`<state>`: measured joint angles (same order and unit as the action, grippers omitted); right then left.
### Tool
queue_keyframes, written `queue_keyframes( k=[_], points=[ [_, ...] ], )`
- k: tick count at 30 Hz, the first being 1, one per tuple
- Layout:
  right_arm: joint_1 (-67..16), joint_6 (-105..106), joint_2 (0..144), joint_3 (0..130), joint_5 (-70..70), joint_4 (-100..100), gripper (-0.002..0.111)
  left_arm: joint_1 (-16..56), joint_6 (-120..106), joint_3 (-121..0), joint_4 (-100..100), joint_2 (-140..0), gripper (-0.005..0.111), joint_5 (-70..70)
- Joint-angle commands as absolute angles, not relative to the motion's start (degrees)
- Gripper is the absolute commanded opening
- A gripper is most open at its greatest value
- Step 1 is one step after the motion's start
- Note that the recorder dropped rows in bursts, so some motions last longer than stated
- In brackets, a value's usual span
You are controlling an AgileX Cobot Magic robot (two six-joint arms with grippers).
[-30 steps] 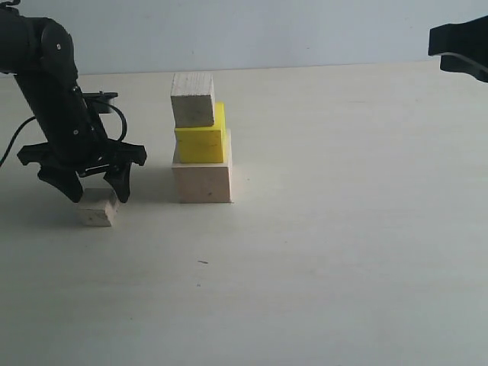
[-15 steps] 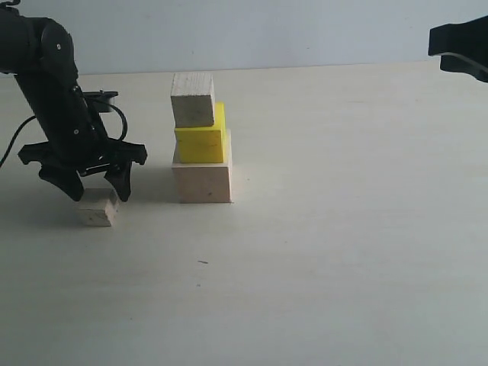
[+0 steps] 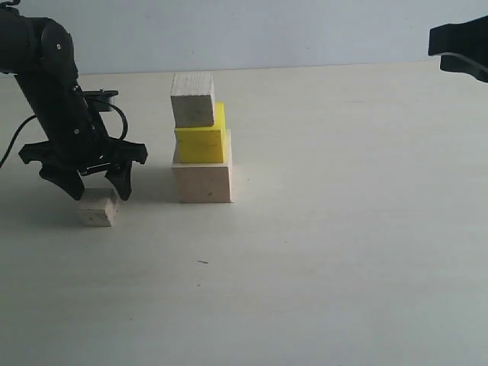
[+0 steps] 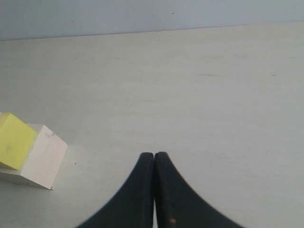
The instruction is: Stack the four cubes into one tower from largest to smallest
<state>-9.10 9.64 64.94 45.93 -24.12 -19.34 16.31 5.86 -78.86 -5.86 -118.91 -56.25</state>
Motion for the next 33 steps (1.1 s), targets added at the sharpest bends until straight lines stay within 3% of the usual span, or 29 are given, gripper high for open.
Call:
queue_keyframes(
  k=[1,15,24,29,33],
  points=[
    [-9.0,10.1,64.6,45.8,-23.7,-19.5,0.000,16.6,6.0,-77.9,-6.2,-118.7,0.069,-55.1],
    [-9.0,10.1,64.6,45.8,-23.7,-19.5,0.000,16.6,4.9,-76.1,-6.2,-118.7,0.067,-52.2],
    [-9.0,10.1,64.6,45.8,-23.7,-19.5,0.000,16.6,4.7,-76.1,-6.2,-118.7,0.039,-52.5],
    [-9.0,10.1,64.6,45.8,-23.7,-19.5,0.000,16.6,4.6,-76.1,-4.9,-118.7,0.003,-52.8],
    [-9.0,10.1,64.6,45.8,-23.7,-19.5,0.000,16.6,4.2,-76.1,-3.6,-118.4,0.000,-53.3]
  ],
)
